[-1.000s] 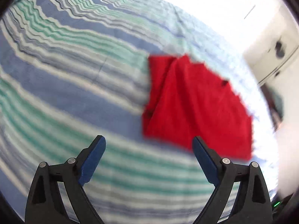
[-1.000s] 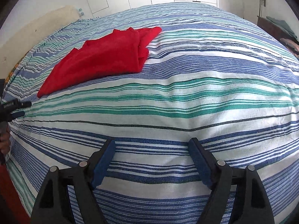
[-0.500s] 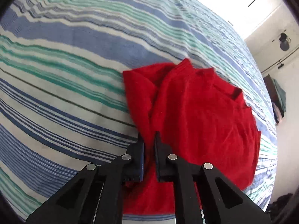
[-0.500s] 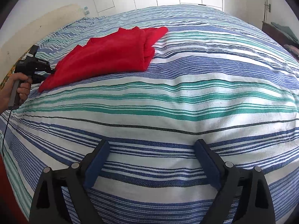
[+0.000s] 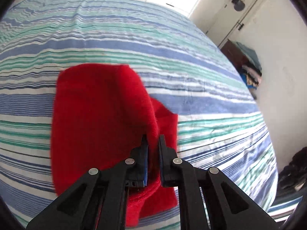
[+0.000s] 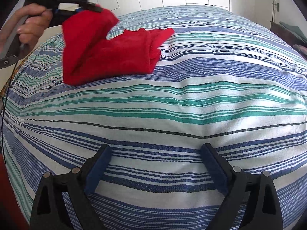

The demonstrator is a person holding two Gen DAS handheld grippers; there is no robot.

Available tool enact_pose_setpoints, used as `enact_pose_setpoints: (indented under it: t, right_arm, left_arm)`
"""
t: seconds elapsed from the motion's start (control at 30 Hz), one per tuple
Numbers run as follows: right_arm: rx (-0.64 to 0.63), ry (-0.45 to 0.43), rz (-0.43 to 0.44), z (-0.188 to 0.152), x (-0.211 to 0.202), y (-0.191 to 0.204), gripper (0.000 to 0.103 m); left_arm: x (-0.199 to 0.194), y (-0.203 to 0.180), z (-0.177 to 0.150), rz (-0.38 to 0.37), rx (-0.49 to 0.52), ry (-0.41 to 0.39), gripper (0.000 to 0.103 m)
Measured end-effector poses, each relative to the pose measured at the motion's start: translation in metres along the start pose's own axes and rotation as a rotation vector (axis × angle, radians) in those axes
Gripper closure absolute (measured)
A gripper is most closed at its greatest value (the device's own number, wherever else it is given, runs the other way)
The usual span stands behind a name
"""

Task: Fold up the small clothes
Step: 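Grasp the folded sweater edge with the left gripper and lift it, then grasp the sweater with the right gripper while the left gripper releases it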

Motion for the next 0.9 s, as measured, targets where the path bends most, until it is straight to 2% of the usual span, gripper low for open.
enact_pose_setpoints:
  t: [0.07,0.1,0.13,0.2,0.23,0.3,0.37,0.43,0.53,0.6,0.7,0.8,0.83,0.87,0.9]
  right_arm:
    - [0.002,0.001,0.003,0.0,0.0,0.0,0.009]
    - [0.003,0.002,0.005,0.0,0.0,0.0,0.009]
    - [0.004,0.003,0.009,0.0,0.0,-0.001,0.009]
    - [0.006,0.005,0.021,0.0,0.0,-0.001,0.007]
    - [0.009,0.006,0.028,0.001,0.0,-0.002,0.006]
    - [0.021,0.009,0.046,0.003,-0.001,-0.004,0.006]
    - [0.062,-0.002,0.087,0.008,-0.008,-0.008,0.006]
    - [0.133,-0.052,0.139,0.02,-0.023,-0.012,0.009]
    - [0.215,-0.159,0.253,0.054,-0.037,-0.007,0.011]
    - [0.237,-0.148,0.322,0.085,-0.023,0.006,0.016]
    - [0.213,-0.101,0.281,0.128,0.013,0.034,0.017]
    - [0.172,-0.036,0.105,0.155,0.06,0.048,0.018]
    - [0.194,-0.041,0.083,0.158,0.071,0.042,0.025]
    - [0.233,-0.037,0.07,0.16,0.079,0.031,0.074]
    - [0.293,-0.033,0.08,0.16,0.08,0.018,0.094]
  left_arm:
    - [0.029,-0.019,-0.013,0.038,0.037,0.085,0.088]
    - [0.034,-0.025,-0.018,0.056,0.046,0.116,0.083]
    - [0.029,-0.029,-0.021,0.043,0.052,0.117,0.079]
    - [-0.002,-0.025,-0.026,-0.059,0.053,0.069,0.05]
    - [-0.024,-0.015,-0.03,-0.107,0.045,0.034,0.043]
    - [-0.066,0.025,-0.04,-0.137,0.001,-0.05,0.024]
    - [-0.095,0.081,-0.059,-0.08,-0.069,-0.112,0.02]
    - [-0.105,0.134,-0.079,-0.005,-0.129,-0.128,0.02]
    - [-0.103,0.197,-0.123,0.1,-0.247,-0.091,0.021]
    - [-0.101,0.222,-0.155,0.136,-0.317,-0.059,0.021]
    - [-0.089,0.218,-0.183,0.153,-0.374,-0.019,0.021]
    - [-0.086,0.207,-0.201,0.17,-0.405,-0.002,0.021]
    - [-0.089,0.207,-0.201,0.174,-0.408,-0.001,0.021]
    - [-0.091,0.208,-0.203,0.175,-0.409,-0.004,0.021]
    - [-0.094,0.208,-0.204,0.175,-0.405,-0.012,0.021]
Point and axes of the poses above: each gripper's, at about its wrist camera, not at the fingertips, and x roughly the way its jaws point, y to its left, z to its top, the point moved 2 cm from there along x, roughly the way its jaws point, and after that the axes turned 13 degrees about z, right-handed, at the moved point
